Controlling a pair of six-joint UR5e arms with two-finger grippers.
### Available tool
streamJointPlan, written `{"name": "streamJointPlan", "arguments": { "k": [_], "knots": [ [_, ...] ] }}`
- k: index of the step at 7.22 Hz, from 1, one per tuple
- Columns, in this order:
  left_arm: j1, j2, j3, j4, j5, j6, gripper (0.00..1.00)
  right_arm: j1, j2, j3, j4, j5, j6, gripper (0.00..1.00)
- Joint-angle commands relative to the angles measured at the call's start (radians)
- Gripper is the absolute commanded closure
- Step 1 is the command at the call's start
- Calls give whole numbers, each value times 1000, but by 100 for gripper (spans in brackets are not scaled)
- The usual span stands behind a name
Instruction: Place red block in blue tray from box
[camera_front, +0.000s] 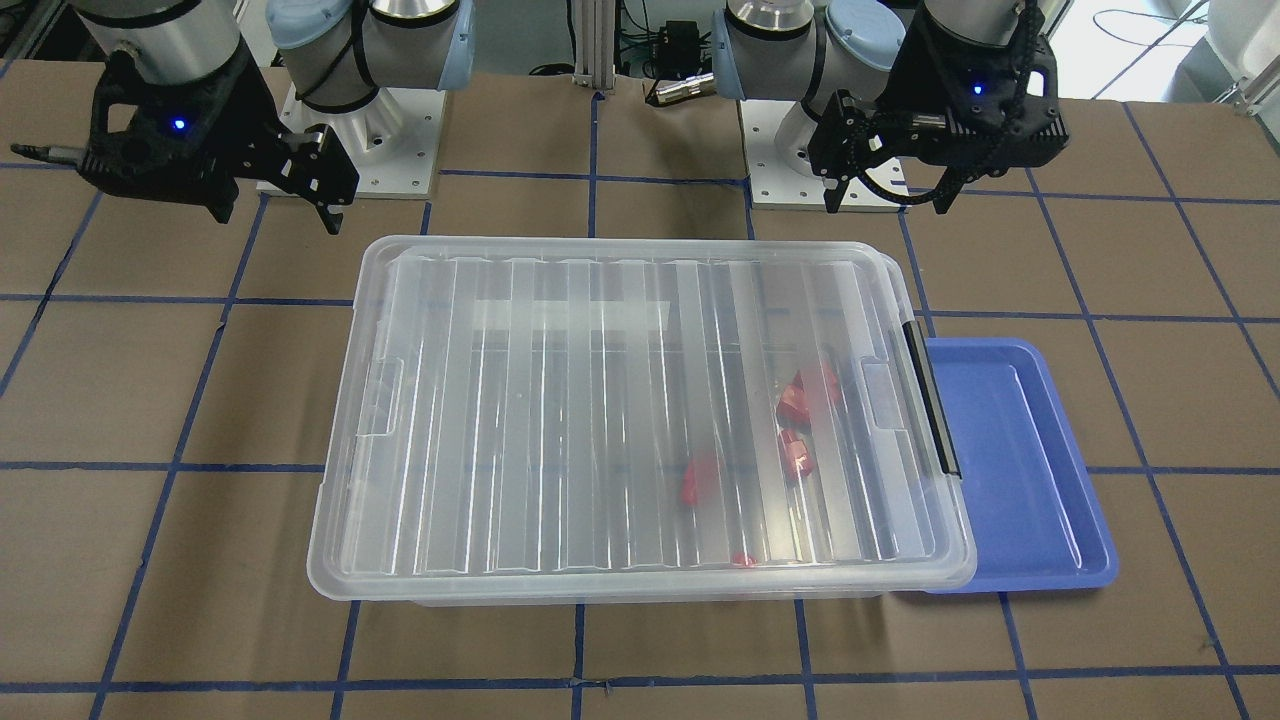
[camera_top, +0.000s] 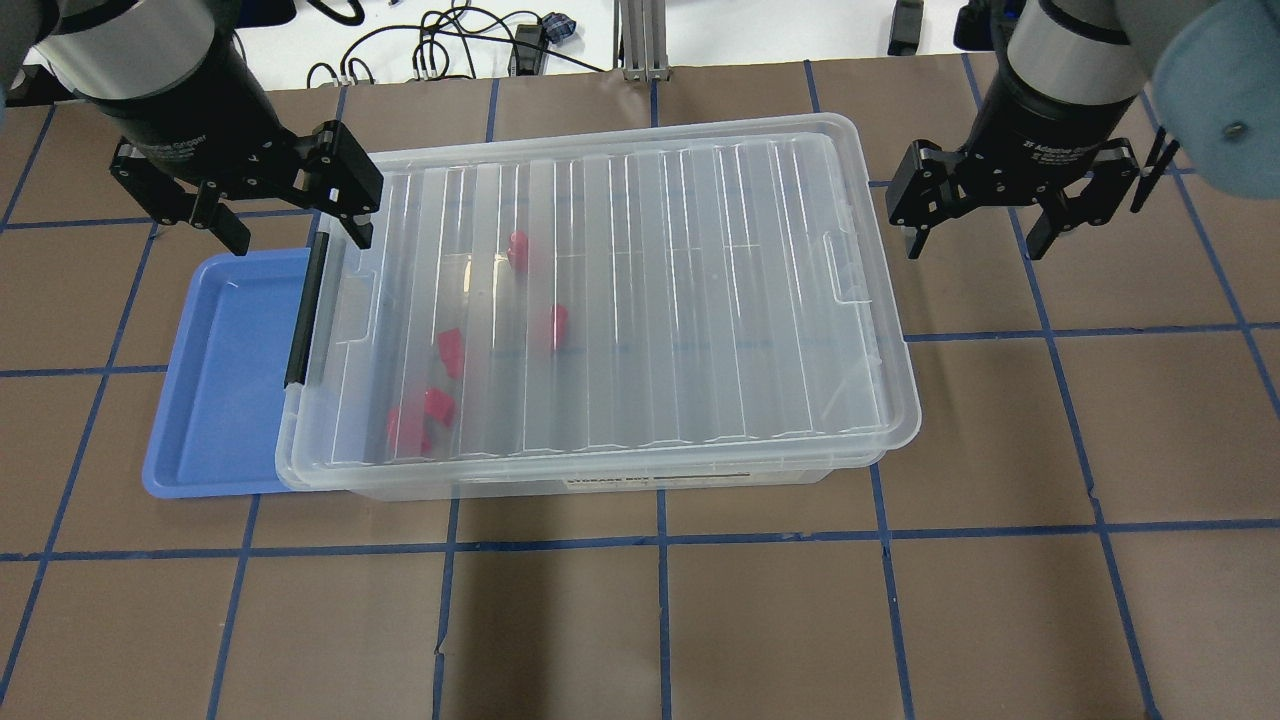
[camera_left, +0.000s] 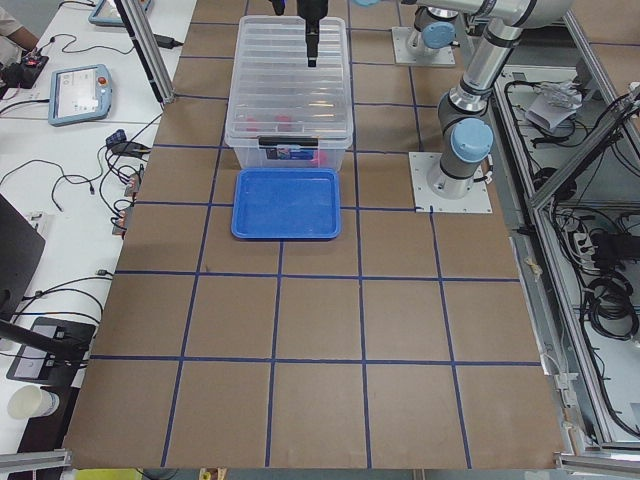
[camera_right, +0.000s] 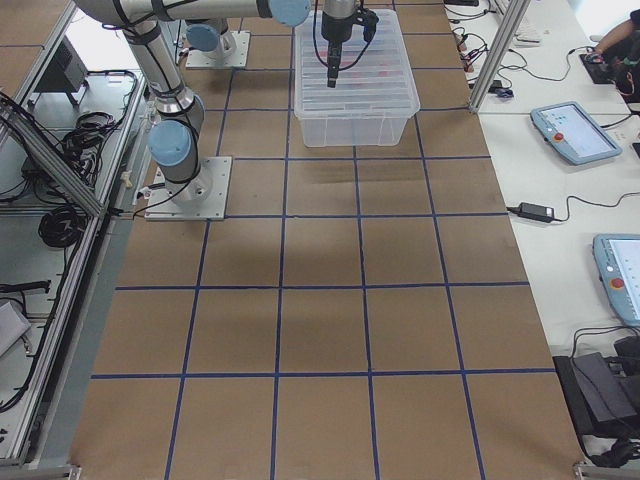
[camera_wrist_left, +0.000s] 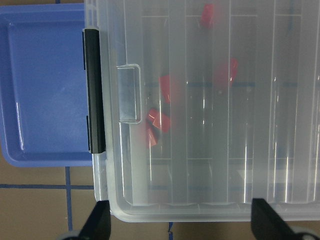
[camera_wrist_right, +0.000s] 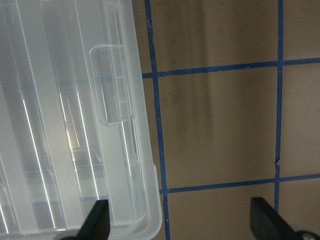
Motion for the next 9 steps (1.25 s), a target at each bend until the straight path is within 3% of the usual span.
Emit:
{"name": "streamJointPlan", "arguments": {
  "k": [1, 5, 9],
  "knots": [
    [0, -1, 0, 1, -8, 2, 0, -3, 96, 7, -92, 3, 2, 0],
    [0, -1, -3, 7, 1, 11, 0, -3, 220, 5, -177, 12, -7, 0],
    [0, -1, -5, 9, 2, 12, 0, -3, 260, 2, -195, 12, -9, 0]
  ]
}}
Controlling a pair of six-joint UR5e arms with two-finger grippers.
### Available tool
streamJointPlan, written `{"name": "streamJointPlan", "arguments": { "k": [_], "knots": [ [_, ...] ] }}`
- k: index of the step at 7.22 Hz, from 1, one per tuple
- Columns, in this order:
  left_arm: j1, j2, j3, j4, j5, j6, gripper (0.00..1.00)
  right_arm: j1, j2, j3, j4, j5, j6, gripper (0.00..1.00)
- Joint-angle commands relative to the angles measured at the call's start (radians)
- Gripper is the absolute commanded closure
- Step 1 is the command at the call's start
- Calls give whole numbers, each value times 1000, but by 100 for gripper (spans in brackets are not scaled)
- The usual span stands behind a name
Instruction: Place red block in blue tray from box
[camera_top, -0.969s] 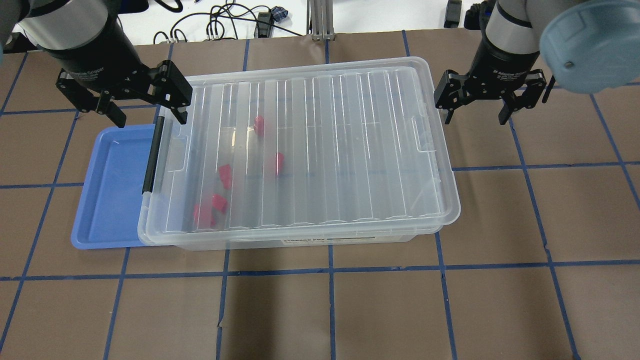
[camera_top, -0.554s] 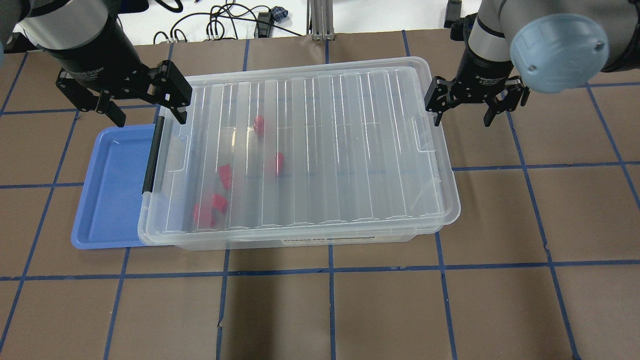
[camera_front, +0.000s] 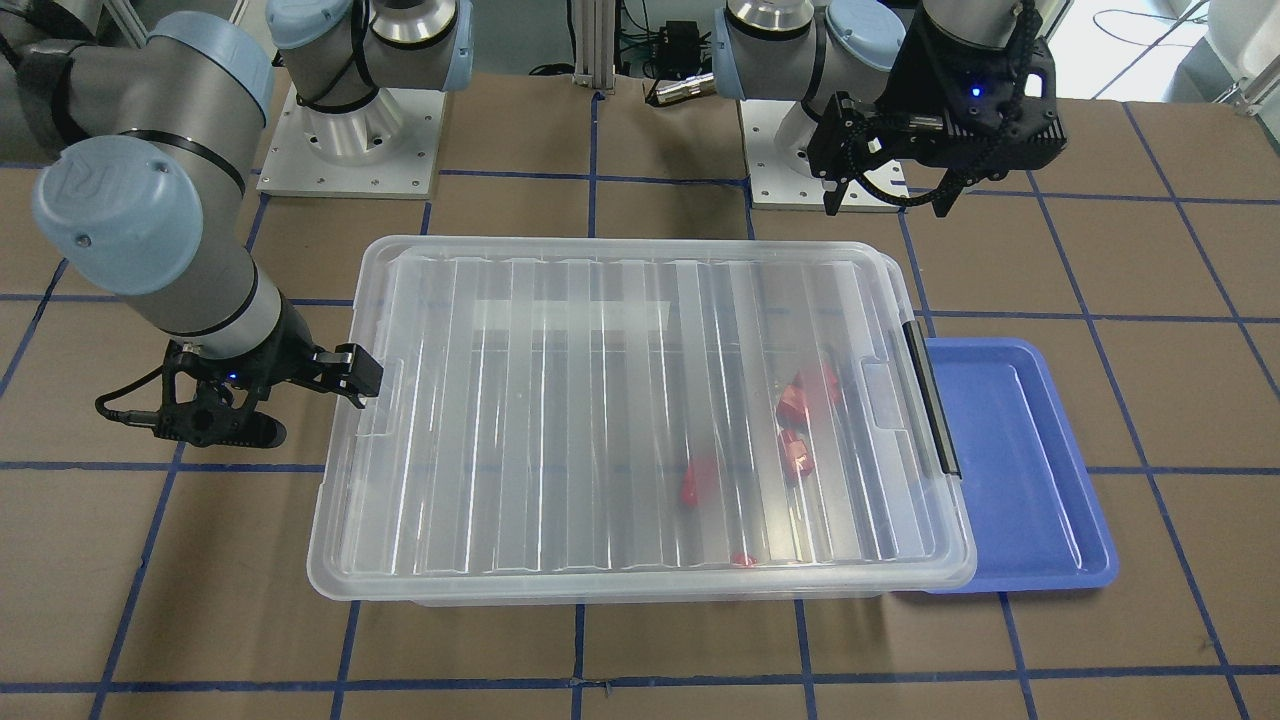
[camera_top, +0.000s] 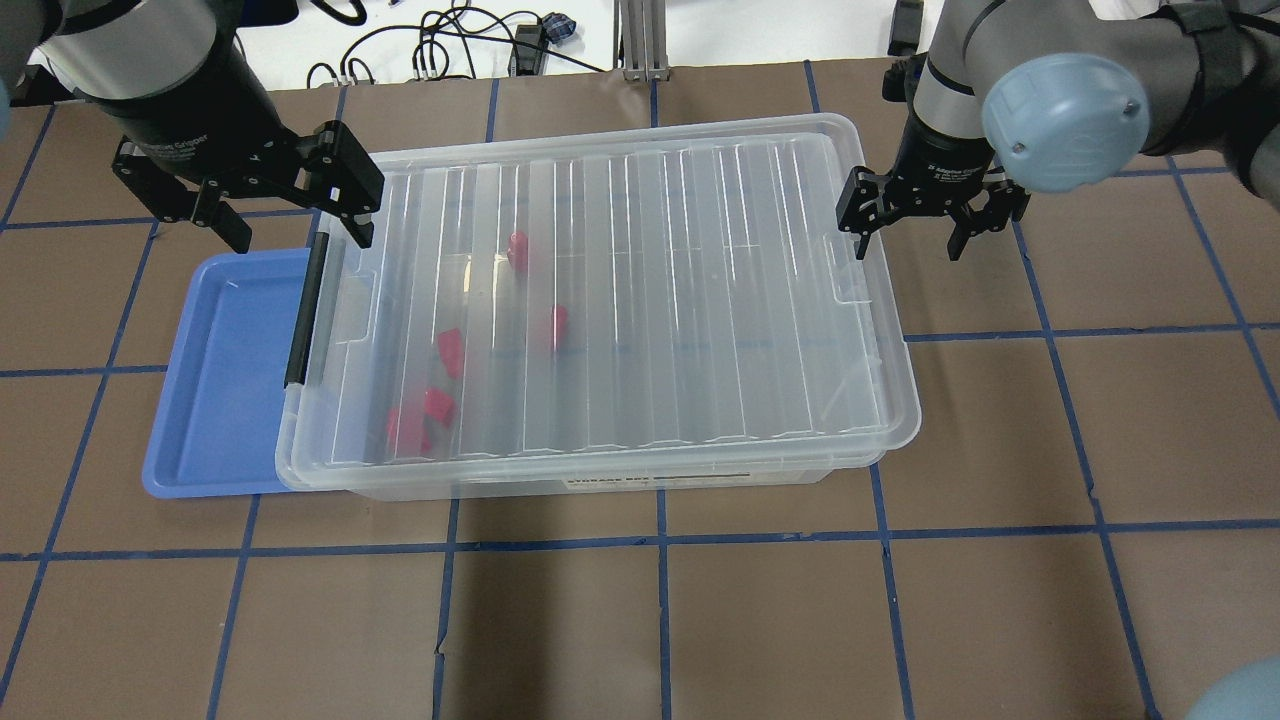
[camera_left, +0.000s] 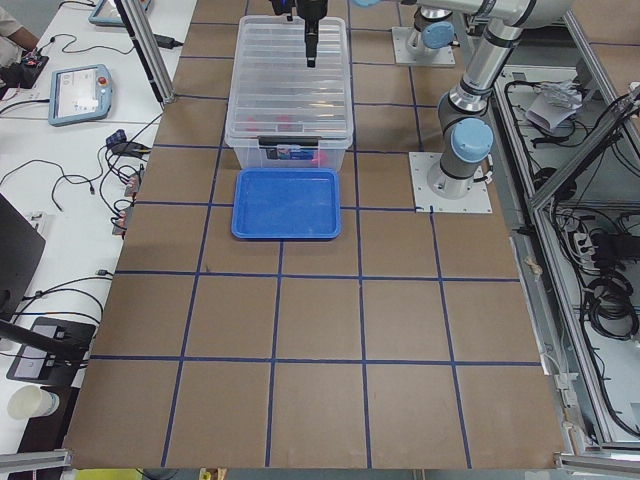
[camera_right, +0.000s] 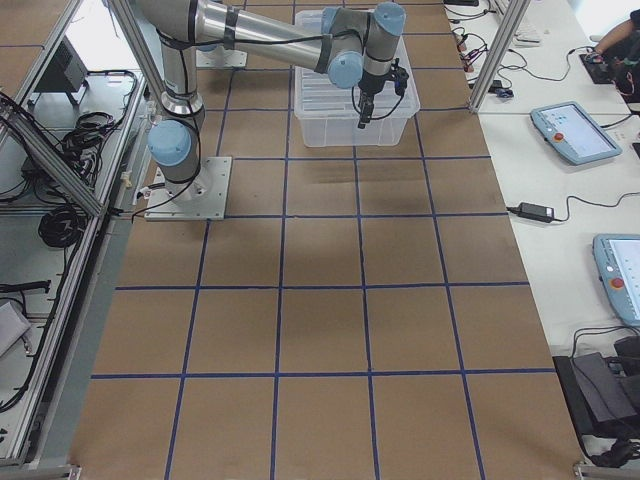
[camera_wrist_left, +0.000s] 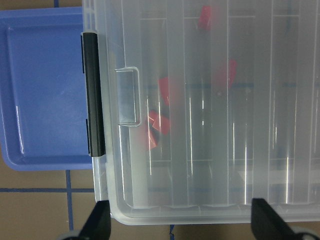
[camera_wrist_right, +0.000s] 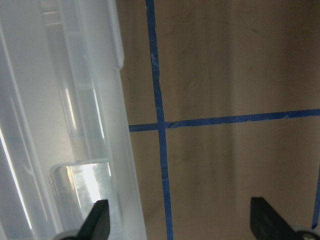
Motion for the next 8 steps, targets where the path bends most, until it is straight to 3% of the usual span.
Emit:
{"name": "streamJointPlan", "arguments": {
  "k": [1, 6, 8],
  "knots": [
    [0, 0, -2, 1, 0, 0, 0, 0, 12, -1, -12, -2, -1, 0],
    [0, 2, 0, 1, 0, -1, 0, -15, 13, 2, -14, -18, -18, 0],
    [0, 2, 0, 1, 0, -1, 0, -87, 12, 2, -8, -18, -68, 0]
  ]
}}
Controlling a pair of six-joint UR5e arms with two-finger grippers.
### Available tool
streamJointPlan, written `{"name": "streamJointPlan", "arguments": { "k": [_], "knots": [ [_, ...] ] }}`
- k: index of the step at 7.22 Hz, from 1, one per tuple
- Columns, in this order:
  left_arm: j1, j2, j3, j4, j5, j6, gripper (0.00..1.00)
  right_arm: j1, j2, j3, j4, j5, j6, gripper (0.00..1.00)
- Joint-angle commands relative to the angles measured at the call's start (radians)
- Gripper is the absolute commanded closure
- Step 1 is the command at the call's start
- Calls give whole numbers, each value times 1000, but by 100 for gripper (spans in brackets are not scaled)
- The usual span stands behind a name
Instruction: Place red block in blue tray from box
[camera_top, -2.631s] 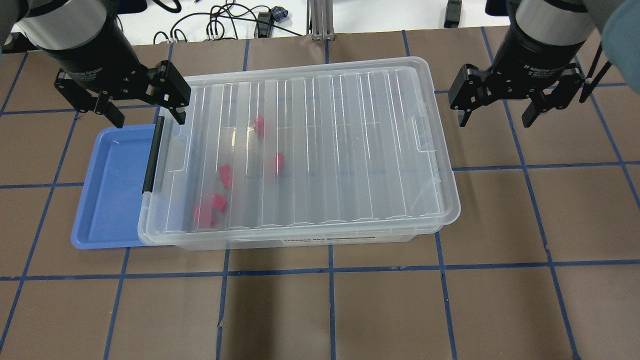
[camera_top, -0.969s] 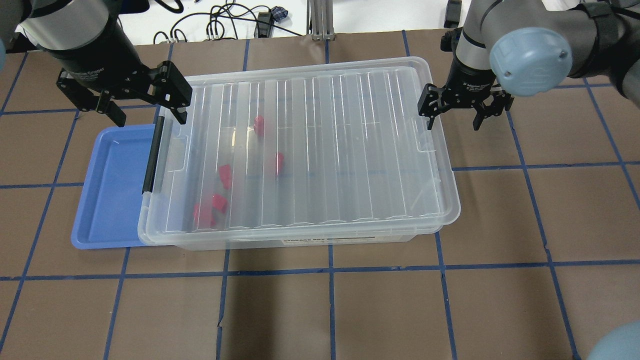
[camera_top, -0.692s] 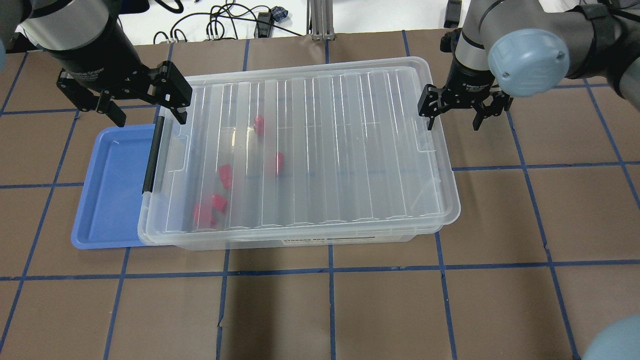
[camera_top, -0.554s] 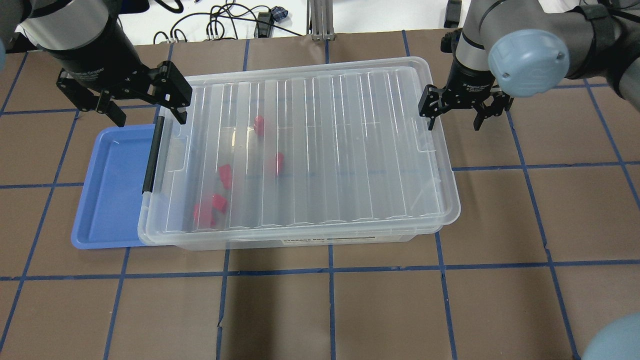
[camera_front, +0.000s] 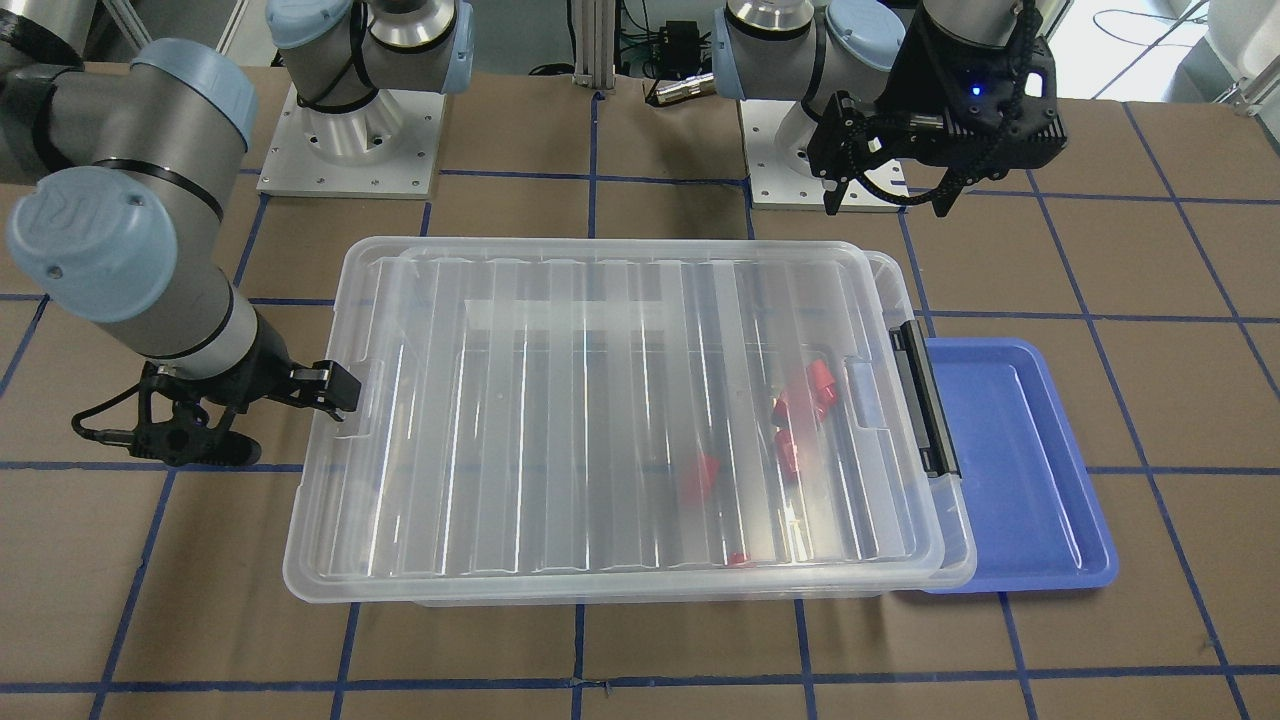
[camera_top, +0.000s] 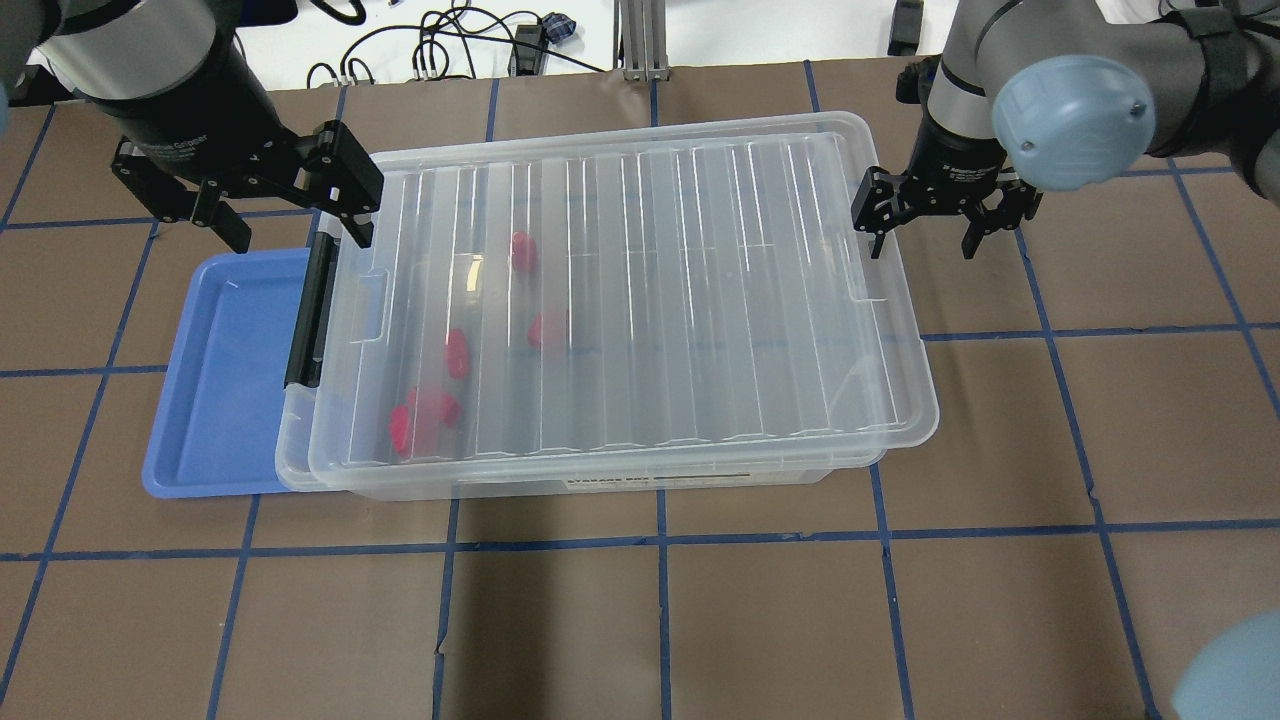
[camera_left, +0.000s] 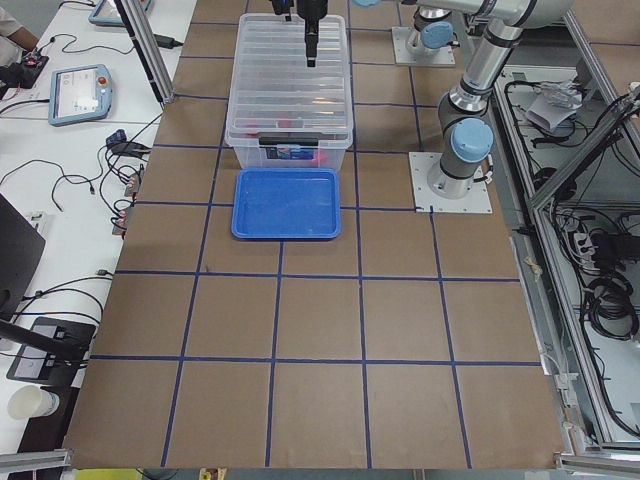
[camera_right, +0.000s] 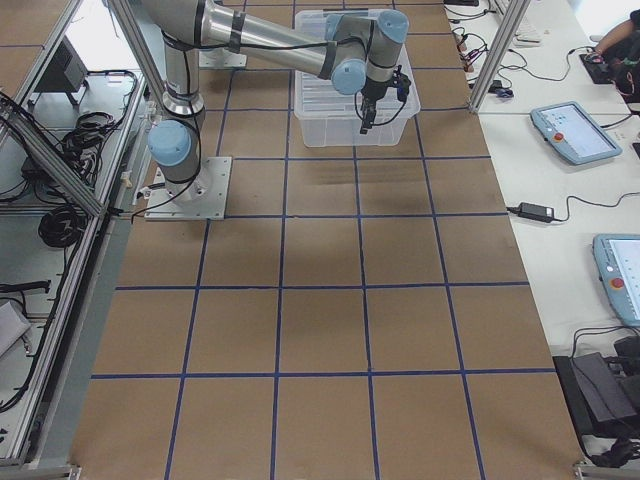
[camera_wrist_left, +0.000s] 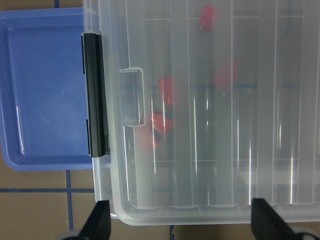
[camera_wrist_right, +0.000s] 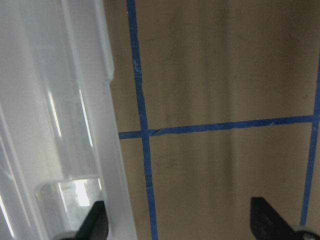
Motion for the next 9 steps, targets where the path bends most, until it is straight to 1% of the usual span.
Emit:
{"name": "streamJointPlan", "arguments": {
  "k": [1, 3, 5, 7, 9],
  "knots": [
    [0, 0, 1, 0, 0, 0, 0, -65, -2, -3, 5, 0, -37, 0],
    [0, 0, 0, 0, 0, 0, 0, -79, -4, -5, 3, -3, -62, 0],
    [0, 0, 0, 0, -2, 0, 0, -92, -4, -11, 2, -51, -102, 0],
    [0, 0, -3, 0, -2, -2, 0, -124, -4, -14, 2, -51, -133, 0],
    [0, 0, -3, 0, -3, -2, 0, -158, -4, -12, 2, -53, -204, 0]
  ]
}}
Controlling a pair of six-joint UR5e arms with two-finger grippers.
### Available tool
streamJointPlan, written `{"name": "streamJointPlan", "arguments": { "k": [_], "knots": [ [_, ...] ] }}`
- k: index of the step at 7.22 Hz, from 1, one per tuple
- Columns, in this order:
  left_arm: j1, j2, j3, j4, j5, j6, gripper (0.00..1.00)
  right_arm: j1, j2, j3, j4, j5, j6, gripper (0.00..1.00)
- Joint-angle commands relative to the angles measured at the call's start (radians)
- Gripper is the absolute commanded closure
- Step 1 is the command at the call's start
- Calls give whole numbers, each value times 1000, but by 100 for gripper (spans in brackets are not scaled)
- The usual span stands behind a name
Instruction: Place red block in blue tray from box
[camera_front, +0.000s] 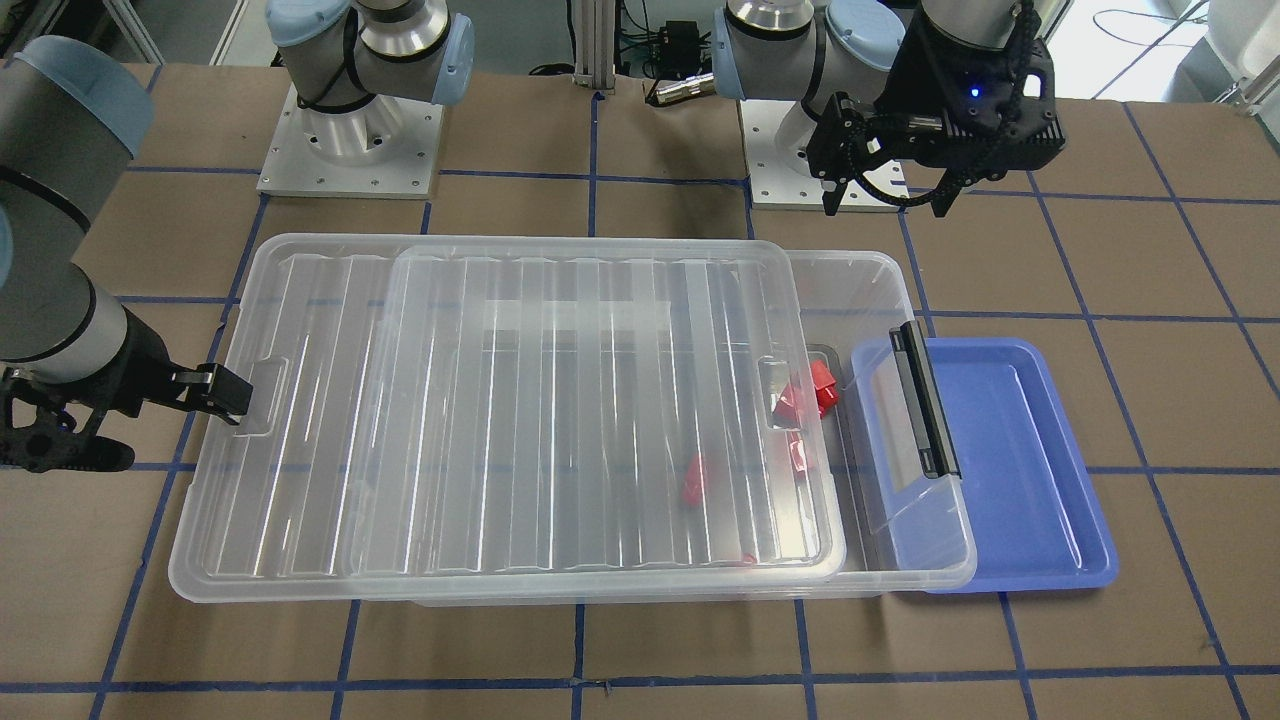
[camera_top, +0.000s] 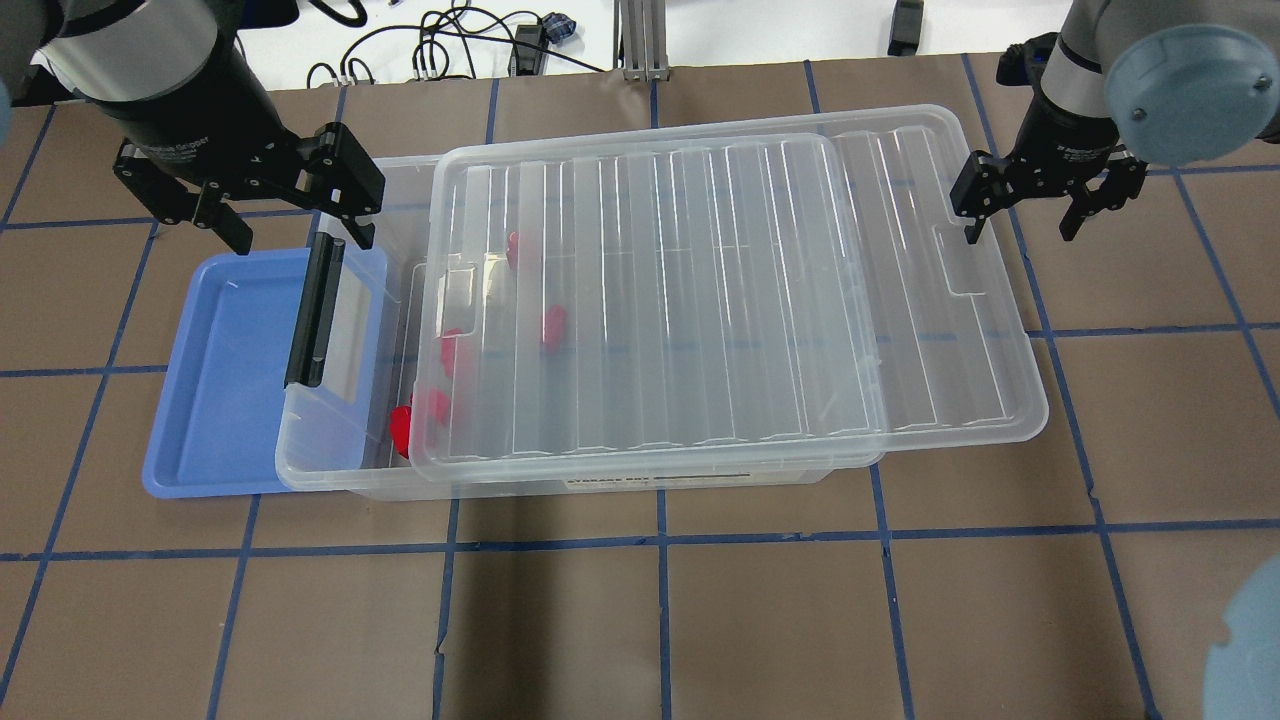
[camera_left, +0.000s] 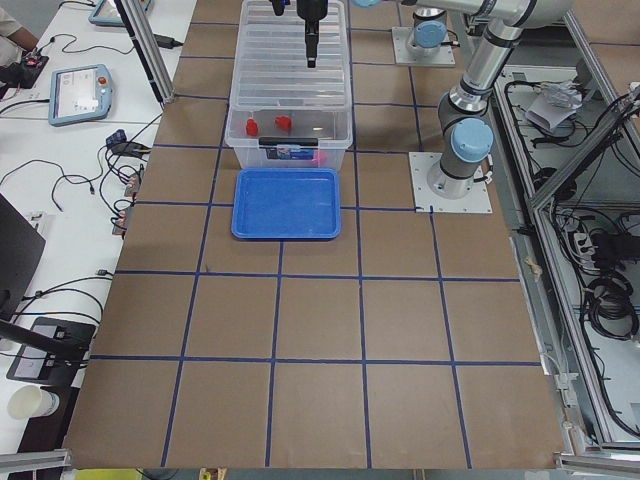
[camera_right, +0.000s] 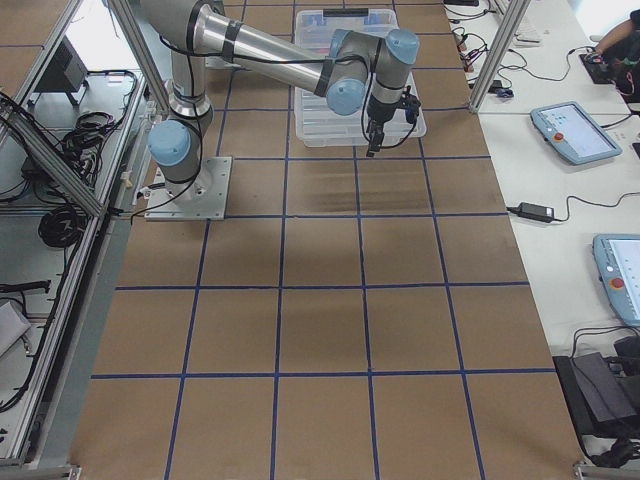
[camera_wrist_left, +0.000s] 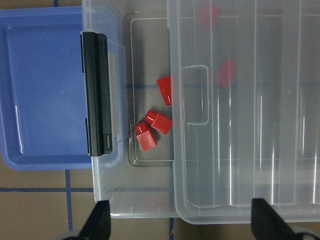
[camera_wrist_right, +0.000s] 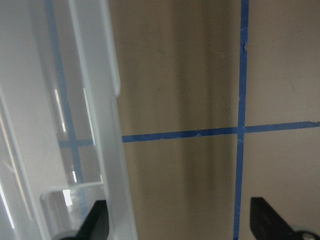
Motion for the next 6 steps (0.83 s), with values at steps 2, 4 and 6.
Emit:
{"name": "streamJointPlan", "arguments": {
  "k": [2, 4, 6],
  "knots": [
    [-5, -63, -16, 85, -13, -11, 0, -58, 0, 1, -2, -4, -102, 0],
    [-5, -124, -10, 133, 0, 15, 0, -86, -2, 1, -3, -2, -154, 0],
    [6, -185, 7, 135, 2, 12, 0, -121, -2, 1, -5, -2, -211, 0]
  ]
}}
